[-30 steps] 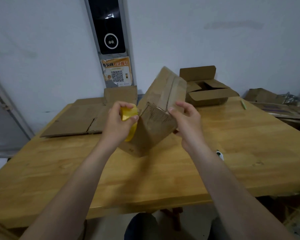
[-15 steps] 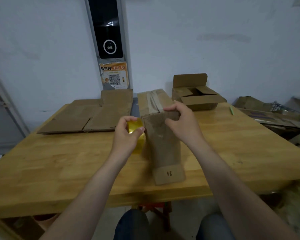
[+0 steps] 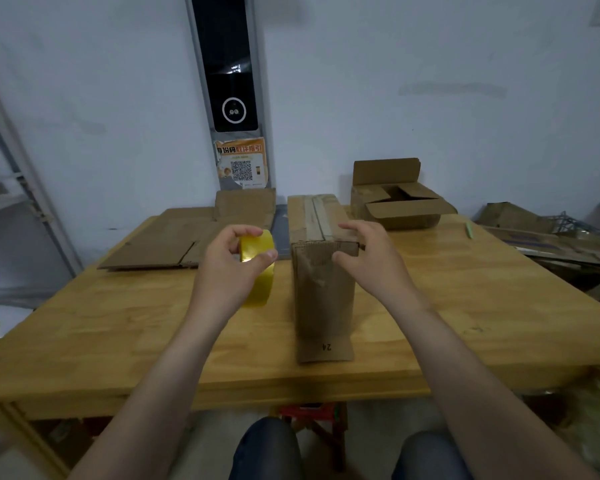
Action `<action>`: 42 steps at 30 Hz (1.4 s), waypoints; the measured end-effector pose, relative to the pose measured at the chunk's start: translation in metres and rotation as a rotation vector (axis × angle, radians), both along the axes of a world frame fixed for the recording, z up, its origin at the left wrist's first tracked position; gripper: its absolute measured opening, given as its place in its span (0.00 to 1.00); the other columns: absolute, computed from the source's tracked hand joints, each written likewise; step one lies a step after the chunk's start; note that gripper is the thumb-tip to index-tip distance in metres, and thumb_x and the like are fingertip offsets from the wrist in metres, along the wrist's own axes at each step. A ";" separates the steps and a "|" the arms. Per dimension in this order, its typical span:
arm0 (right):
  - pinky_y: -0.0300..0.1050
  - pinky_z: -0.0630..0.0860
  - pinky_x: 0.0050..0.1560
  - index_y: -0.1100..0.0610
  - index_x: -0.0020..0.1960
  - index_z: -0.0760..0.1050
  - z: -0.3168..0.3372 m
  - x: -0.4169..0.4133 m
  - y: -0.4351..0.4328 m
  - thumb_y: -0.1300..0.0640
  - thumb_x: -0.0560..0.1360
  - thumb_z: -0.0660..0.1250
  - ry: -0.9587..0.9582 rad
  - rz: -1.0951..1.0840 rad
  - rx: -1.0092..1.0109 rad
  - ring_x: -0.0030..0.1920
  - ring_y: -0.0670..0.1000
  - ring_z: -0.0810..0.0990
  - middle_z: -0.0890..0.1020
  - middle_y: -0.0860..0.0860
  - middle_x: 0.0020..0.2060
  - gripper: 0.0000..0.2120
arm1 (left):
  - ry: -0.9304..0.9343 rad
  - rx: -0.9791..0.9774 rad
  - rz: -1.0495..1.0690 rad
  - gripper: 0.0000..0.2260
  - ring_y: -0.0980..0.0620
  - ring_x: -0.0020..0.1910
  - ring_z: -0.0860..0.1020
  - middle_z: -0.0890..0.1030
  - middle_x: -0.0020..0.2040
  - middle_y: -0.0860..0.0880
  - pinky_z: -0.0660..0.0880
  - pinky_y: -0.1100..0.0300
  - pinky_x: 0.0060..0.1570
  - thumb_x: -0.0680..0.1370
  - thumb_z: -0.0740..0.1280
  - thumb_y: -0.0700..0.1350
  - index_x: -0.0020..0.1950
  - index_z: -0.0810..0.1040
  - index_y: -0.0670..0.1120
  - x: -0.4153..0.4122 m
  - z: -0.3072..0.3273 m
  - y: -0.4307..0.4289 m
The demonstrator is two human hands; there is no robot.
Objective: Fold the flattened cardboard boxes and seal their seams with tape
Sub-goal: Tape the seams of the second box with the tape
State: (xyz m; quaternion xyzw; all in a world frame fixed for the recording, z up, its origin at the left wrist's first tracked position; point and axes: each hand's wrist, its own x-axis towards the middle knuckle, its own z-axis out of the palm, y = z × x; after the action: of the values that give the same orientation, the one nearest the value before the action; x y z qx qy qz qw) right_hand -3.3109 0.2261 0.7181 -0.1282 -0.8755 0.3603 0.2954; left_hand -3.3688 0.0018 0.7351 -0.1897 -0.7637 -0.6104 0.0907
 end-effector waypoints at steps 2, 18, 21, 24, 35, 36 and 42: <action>0.49 0.70 0.69 0.44 0.72 0.72 0.003 0.008 0.000 0.51 0.76 0.74 -0.013 -0.022 0.019 0.72 0.51 0.67 0.67 0.46 0.72 0.26 | 0.025 -0.020 0.009 0.09 0.53 0.45 0.79 0.81 0.45 0.53 0.71 0.56 0.39 0.75 0.77 0.50 0.52 0.81 0.59 0.013 0.002 -0.005; 0.50 0.81 0.48 0.54 0.50 0.83 -0.022 0.086 -0.080 0.52 0.78 0.71 0.019 0.508 -0.331 0.45 0.46 0.83 0.85 0.49 0.43 0.06 | -0.065 0.012 -0.181 0.05 0.59 0.48 0.83 0.87 0.47 0.55 0.75 0.63 0.43 0.79 0.73 0.47 0.51 0.86 0.58 0.076 -0.007 -0.003; 0.48 0.75 0.41 0.54 0.48 0.81 -0.016 0.092 -0.074 0.49 0.79 0.69 0.007 0.473 -0.295 0.38 0.45 0.79 0.82 0.47 0.36 0.09 | 0.040 -0.017 -0.088 0.04 0.58 0.54 0.81 0.85 0.52 0.55 0.78 0.59 0.52 0.77 0.72 0.54 0.48 0.87 0.61 0.070 -0.015 -0.003; 0.49 0.75 0.39 0.55 0.46 0.81 -0.010 0.095 -0.066 0.46 0.80 0.66 -0.004 0.410 -0.253 0.35 0.50 0.80 0.83 0.53 0.35 0.13 | 0.040 0.052 -0.046 0.09 0.62 0.49 0.81 0.86 0.44 0.58 0.74 0.61 0.49 0.80 0.70 0.52 0.42 0.86 0.54 0.072 -0.016 0.001; 0.49 0.77 0.47 0.52 0.49 0.83 0.006 0.105 -0.024 0.44 0.81 0.65 -0.074 0.243 -0.106 0.44 0.45 0.82 0.85 0.47 0.43 0.13 | -0.008 -0.199 -0.071 0.02 0.57 0.48 0.82 0.85 0.44 0.55 0.76 0.57 0.45 0.77 0.73 0.52 0.46 0.83 0.56 0.064 -0.015 0.025; 0.50 0.78 0.49 0.51 0.50 0.83 0.008 0.106 -0.021 0.43 0.81 0.65 -0.081 0.240 -0.097 0.45 0.44 0.82 0.85 0.46 0.44 0.14 | 0.005 -0.225 -0.074 0.04 0.58 0.49 0.82 0.85 0.43 0.57 0.79 0.55 0.49 0.79 0.72 0.50 0.44 0.84 0.55 0.062 -0.013 0.028; 0.48 0.81 0.47 0.45 0.53 0.80 0.012 0.101 0.000 0.44 0.80 0.67 -0.018 0.269 -0.133 0.46 0.42 0.81 0.83 0.43 0.46 0.06 | -0.060 -0.118 -0.126 0.03 0.56 0.44 0.84 0.86 0.37 0.55 0.82 0.47 0.55 0.77 0.74 0.47 0.44 0.87 0.53 0.056 -0.010 0.045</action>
State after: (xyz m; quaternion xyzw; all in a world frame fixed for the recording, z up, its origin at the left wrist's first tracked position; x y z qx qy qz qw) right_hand -3.2101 0.2266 0.7299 -0.0324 -0.8615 0.4527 0.2275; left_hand -3.3125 0.0471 0.7252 -0.2240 -0.7871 -0.5744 0.0181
